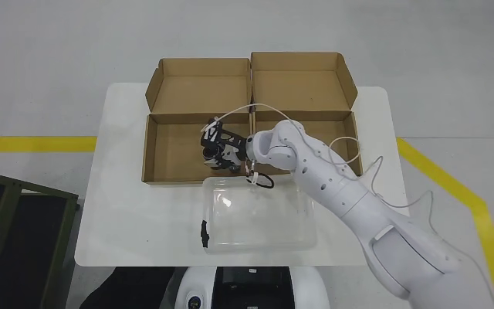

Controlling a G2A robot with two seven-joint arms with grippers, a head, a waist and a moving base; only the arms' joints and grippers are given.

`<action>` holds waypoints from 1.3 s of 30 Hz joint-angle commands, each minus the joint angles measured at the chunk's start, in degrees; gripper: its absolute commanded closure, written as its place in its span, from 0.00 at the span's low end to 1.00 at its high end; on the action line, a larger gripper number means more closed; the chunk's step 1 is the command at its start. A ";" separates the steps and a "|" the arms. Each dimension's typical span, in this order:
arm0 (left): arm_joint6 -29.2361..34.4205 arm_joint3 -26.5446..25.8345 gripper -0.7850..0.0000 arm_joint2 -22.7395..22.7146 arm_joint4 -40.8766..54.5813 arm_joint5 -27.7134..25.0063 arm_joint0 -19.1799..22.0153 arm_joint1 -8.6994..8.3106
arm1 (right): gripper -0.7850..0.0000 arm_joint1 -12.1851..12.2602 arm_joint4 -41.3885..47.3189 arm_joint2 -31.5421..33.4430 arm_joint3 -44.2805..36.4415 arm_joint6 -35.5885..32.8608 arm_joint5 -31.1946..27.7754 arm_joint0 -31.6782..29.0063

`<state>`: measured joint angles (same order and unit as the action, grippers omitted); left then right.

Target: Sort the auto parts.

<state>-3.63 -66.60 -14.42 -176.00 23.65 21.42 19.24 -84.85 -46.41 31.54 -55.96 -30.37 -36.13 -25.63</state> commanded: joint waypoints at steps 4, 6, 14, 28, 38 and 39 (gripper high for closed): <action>0.00 0.00 0.00 0.00 0.00 0.00 0.00 0.00 | 0.71 -0.62 -0.18 -0.11 1.58 0.21 -0.47 0.16; 0.00 0.00 0.00 0.00 0.00 0.00 0.00 0.00 | 0.68 -0.83 -0.22 -0.12 2.08 0.16 -0.71 0.20; 0.00 0.00 0.00 0.00 0.00 0.00 0.00 0.00 | 0.58 -1.39 -1.11 0.09 3.02 -0.67 -1.07 0.38; 0.00 0.00 0.00 0.00 0.00 0.00 0.00 0.00 | 0.03 -0.31 -3.60 3.58 -2.27 -1.21 -0.89 -1.00; 0.00 0.00 0.00 0.00 0.00 0.00 0.00 0.00 | 0.00 3.40 -7.02 11.64 -18.49 -4.20 0.03 -6.52; 0.00 0.00 0.00 0.00 0.00 0.00 0.00 0.00 | 0.00 3.87 -7.51 12.75 -20.52 -4.38 0.22 -7.61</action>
<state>-3.63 -66.60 -14.42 -176.00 23.65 21.42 19.24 -81.47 -53.35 43.07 -74.09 -34.53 -36.11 -32.10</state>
